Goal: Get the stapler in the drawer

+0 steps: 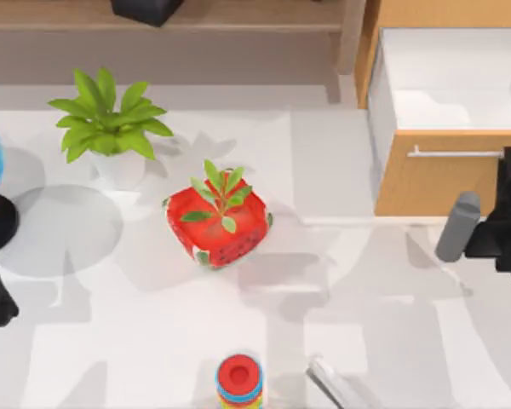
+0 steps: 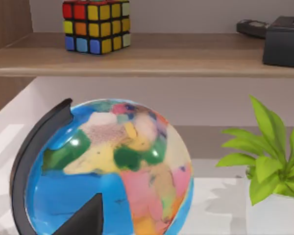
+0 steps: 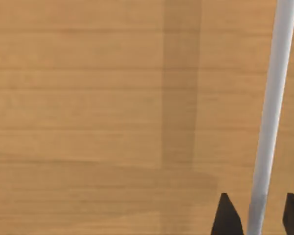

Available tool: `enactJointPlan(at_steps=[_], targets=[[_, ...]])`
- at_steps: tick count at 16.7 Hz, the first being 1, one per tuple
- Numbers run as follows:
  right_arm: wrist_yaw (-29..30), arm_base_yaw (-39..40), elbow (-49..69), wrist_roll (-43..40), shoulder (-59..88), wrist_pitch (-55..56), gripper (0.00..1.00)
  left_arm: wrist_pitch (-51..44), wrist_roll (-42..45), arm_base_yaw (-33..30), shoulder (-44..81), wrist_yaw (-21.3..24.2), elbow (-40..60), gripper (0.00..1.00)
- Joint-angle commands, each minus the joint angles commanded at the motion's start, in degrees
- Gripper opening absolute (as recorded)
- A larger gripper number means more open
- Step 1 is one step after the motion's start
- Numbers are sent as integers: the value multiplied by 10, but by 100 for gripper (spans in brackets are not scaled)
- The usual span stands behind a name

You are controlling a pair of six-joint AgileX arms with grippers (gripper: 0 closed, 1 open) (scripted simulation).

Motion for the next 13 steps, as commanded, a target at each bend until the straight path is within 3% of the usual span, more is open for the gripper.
enactJointPlan(at_steps=[6, 13], targets=[[0, 0, 0, 0, 0, 0, 98, 0, 0, 0, 0, 0, 0, 100], [0, 0, 0, 0, 0, 0, 100, 0, 0, 0, 0, 0, 0, 100]])
